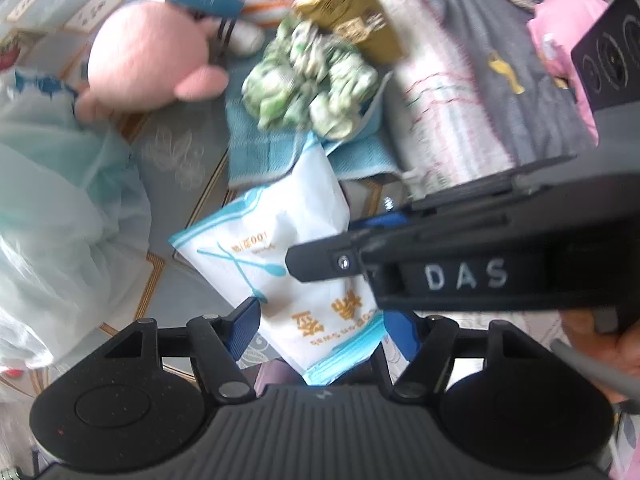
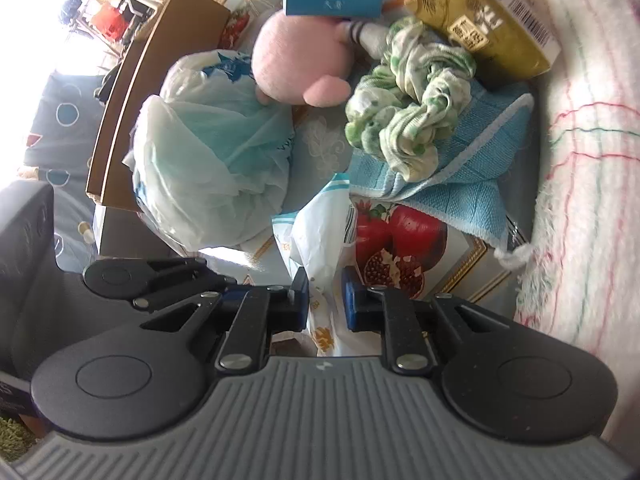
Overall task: Organize soft objects
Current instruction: 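Carry the cotton swab bag with the left tool and drop it into the box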
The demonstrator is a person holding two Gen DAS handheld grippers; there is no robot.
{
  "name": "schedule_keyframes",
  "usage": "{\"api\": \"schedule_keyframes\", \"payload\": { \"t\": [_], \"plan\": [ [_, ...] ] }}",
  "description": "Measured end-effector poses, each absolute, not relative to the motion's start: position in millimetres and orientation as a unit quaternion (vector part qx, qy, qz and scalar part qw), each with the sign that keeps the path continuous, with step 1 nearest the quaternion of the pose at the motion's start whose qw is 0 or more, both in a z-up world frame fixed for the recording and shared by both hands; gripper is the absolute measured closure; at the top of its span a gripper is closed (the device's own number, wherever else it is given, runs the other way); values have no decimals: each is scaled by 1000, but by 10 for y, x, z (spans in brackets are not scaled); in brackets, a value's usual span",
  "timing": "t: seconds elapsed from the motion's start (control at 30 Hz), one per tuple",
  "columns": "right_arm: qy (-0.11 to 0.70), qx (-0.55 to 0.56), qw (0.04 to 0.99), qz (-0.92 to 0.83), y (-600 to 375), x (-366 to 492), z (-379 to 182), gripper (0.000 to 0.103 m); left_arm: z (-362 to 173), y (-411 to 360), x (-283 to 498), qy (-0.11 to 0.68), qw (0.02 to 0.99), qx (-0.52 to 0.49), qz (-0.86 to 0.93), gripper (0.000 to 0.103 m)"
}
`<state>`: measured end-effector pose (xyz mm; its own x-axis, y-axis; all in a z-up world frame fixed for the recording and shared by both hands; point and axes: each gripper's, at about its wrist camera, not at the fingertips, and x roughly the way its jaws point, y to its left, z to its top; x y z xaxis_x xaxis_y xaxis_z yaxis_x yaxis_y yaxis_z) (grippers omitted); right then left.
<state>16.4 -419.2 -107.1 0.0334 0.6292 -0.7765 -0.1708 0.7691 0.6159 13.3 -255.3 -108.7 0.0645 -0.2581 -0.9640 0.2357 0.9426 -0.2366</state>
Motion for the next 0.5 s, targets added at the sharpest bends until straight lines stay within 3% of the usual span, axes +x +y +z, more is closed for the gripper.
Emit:
{"api": "schedule_keyframes", "payload": {
  "t": [0.5],
  "plan": [
    [568, 198, 770, 213, -4021, 50, 38, 90, -291, -2258, 203, 586, 770, 16, -251, 34]
  ]
}}
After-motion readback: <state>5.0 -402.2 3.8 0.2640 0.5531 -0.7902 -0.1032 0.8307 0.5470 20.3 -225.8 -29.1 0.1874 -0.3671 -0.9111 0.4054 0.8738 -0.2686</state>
